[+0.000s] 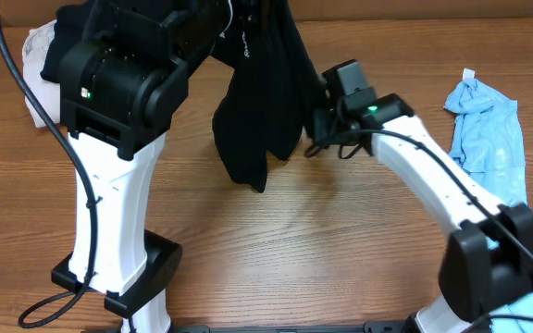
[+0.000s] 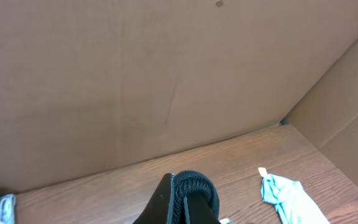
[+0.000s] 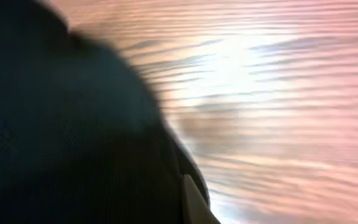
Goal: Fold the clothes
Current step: 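Stretch the black shirt between both grippers and lower it onto the table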
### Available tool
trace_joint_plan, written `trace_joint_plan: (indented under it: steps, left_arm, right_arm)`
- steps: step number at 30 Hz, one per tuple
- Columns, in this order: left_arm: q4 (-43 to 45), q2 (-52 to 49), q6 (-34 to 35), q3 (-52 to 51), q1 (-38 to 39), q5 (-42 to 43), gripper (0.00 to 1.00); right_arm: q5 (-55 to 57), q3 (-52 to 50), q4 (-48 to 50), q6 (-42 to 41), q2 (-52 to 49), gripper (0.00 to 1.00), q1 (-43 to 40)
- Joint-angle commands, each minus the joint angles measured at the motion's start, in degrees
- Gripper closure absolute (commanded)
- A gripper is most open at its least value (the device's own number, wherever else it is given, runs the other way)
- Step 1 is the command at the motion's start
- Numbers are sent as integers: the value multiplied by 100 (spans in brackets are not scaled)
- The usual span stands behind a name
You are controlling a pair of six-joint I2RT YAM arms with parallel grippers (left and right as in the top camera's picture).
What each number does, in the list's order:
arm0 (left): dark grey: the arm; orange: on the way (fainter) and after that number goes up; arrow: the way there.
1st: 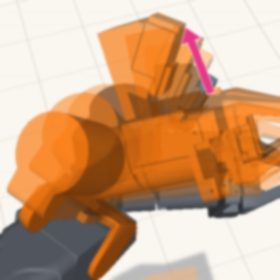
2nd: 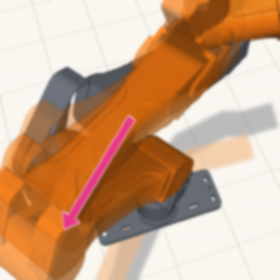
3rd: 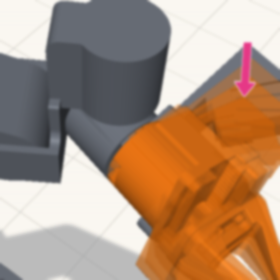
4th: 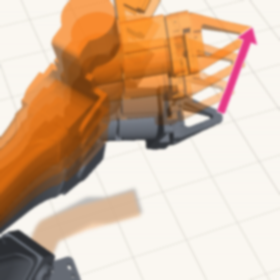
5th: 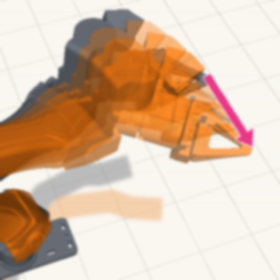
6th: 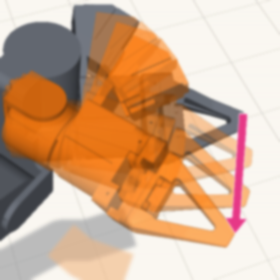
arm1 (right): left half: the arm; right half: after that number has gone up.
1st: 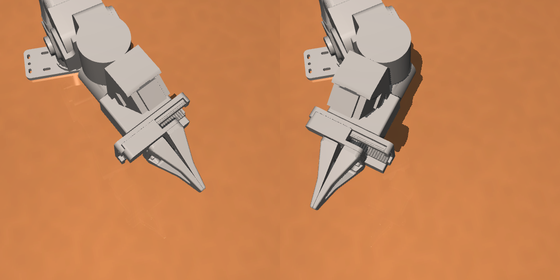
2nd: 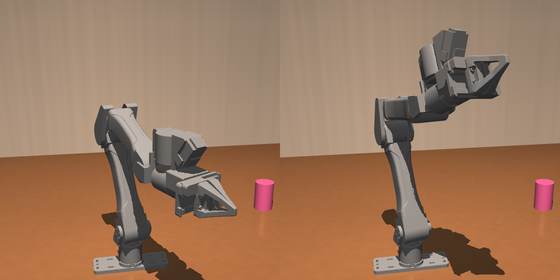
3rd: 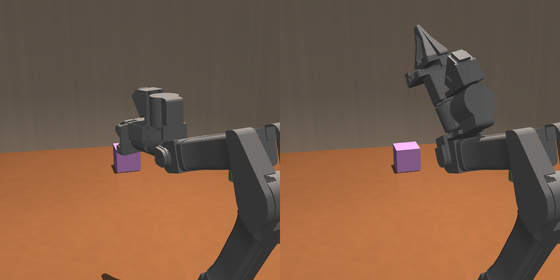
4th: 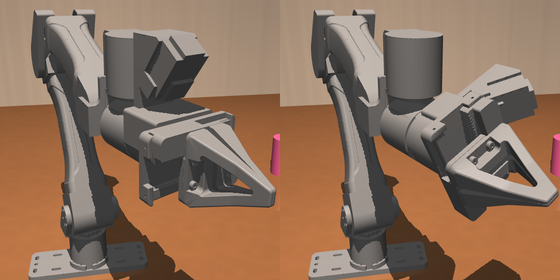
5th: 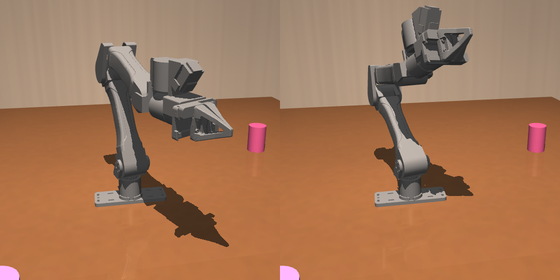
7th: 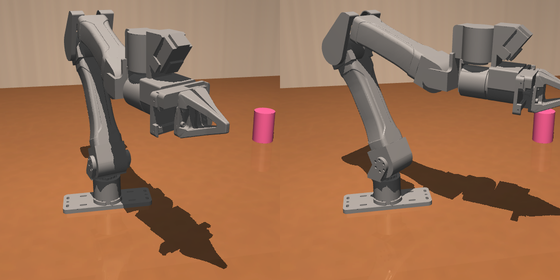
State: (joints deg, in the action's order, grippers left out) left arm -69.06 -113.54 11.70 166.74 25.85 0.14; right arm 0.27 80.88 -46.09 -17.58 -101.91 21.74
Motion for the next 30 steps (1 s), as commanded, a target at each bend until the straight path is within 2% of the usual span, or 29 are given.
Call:
trace_joint_plan:
  steps: [1,9,14,22,30]
  left_arm:
    - [-79,275,81,33,-326,-118,96]
    - [-188,765,37,33,-562,-107,96]
    - [-278,1150,-190,31,-562,-98,96]
    - [-1051,1797,-184,31,-560,-142,96]
    - [-1954,2006,-184,28,-560,-684,96]
  right_arm:
    - [332,400,-382,-2,999,96,-595]
    - [-656,1436,-1419,730,2522,96,-2052]
    - [-1084,2135,-2094,918,3202,96,-2837]
    - [-1084,2942,-2924,1058,3930,96,-3067]
    - [-964,2999,-3436,1172,4199,96,-3067]
